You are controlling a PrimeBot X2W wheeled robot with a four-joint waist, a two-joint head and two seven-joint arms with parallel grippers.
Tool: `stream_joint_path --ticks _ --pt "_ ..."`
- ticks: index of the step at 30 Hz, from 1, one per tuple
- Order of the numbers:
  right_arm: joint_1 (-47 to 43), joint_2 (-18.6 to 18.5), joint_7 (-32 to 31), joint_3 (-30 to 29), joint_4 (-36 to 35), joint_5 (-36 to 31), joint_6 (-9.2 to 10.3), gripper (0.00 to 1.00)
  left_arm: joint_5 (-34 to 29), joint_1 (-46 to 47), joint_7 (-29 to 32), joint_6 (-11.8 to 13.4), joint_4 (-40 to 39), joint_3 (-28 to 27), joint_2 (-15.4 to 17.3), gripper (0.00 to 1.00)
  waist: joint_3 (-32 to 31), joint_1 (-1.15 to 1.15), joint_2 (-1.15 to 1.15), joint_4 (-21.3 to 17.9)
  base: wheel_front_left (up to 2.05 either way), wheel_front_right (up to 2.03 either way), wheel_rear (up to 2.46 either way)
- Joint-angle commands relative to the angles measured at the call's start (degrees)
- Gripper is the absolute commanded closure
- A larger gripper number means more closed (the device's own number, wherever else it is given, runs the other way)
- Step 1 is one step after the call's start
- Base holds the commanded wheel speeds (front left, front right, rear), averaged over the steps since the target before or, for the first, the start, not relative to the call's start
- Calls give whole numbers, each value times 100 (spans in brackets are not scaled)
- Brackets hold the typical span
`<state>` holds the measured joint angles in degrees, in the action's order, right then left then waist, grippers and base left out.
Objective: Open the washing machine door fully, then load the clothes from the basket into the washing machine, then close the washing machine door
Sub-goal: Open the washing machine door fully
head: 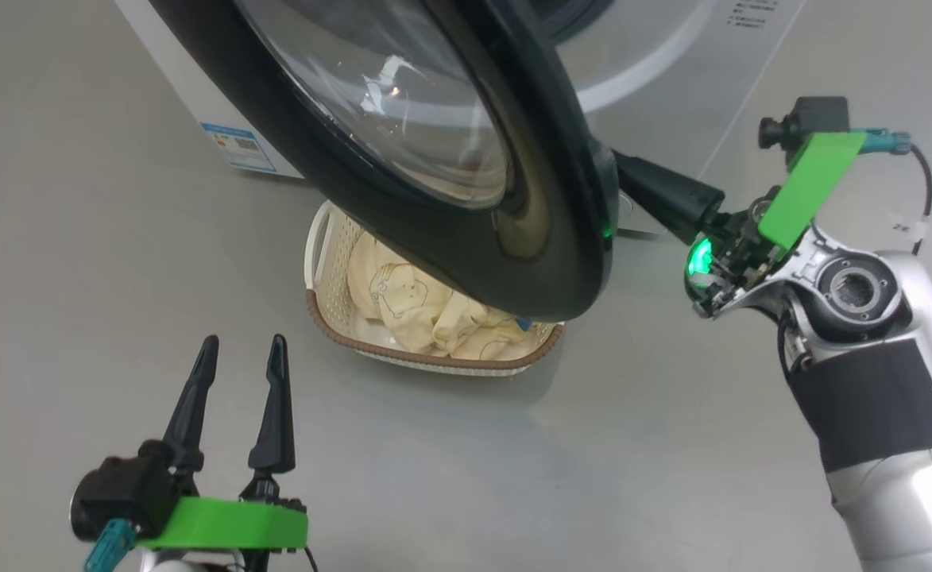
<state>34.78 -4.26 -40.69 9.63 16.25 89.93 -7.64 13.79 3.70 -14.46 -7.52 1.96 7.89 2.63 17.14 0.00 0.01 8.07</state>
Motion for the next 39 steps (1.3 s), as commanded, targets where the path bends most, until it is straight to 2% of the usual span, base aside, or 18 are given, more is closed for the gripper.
stream_joint_path --ticks 1,15,24,39 --pt "32 129 31 160 -280 42 15 100 52 -25 -54 3 -151 -212 55 0 -68 0 -1 -12 0 0 0" --pt "-425 137 638 1825 -676 226 15 100 176 -116 -54 3 -120 -164 28 0 -523 0 -1 177 0 0 0" --pt "-449 137 1153 2756 -791 574 15 100 286 -144 -54 3 -120 -170 26 0 -636 0 -1 256 0 0 0" --pt "-359 138 2073 3627 -689 1061 15 100 342 -159 -54 3 -106 -149 25 0 -810 0 -1 264 0 0 0"
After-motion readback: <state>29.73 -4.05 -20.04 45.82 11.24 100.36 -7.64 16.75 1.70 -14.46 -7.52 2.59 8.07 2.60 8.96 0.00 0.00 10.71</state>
